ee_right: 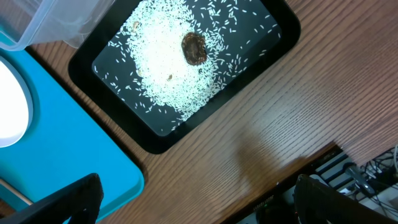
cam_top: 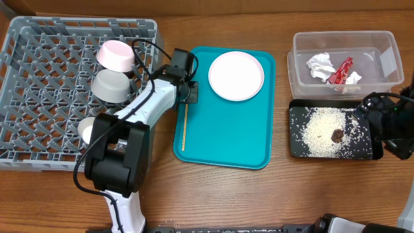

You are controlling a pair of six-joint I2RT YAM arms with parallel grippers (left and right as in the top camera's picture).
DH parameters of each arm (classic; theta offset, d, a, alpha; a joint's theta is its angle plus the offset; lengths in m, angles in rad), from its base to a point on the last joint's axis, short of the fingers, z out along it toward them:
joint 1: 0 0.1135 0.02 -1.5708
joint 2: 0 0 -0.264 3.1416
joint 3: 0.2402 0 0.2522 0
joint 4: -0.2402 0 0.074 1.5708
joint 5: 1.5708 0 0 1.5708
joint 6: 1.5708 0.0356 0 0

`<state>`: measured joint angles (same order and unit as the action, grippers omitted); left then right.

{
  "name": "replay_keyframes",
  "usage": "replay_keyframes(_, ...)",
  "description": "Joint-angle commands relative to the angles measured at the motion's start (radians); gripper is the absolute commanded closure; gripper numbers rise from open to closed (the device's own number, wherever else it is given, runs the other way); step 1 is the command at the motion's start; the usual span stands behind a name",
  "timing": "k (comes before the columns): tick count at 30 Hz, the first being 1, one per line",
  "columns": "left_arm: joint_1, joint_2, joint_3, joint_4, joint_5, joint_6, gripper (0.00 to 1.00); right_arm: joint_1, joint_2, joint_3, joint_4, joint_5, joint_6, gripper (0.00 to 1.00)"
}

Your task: Sort waste into correct bins and load items into the dishwasher

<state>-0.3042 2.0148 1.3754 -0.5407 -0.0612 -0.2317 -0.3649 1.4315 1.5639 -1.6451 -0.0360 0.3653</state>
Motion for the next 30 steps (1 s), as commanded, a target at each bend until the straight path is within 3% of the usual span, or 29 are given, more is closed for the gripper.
replay_keyframes(1,0.011,0.015,0.006,0.005,-0.009,0.015,0.95,0.004,-0.005,0.007,0.001,0.009,-0.002,0.0)
replay_keyframes(17,0.016,0.04,0.007,0.018,0.028,0.015,0.95,0.004,-0.005,0.007,0.001,0.009,-0.002,0.0)
replay_keyframes(30,0.037,0.04,0.002,-0.026,-0.028,0.014,0.96,0.004,-0.005,0.007,0.001,0.008,-0.002,0.0)
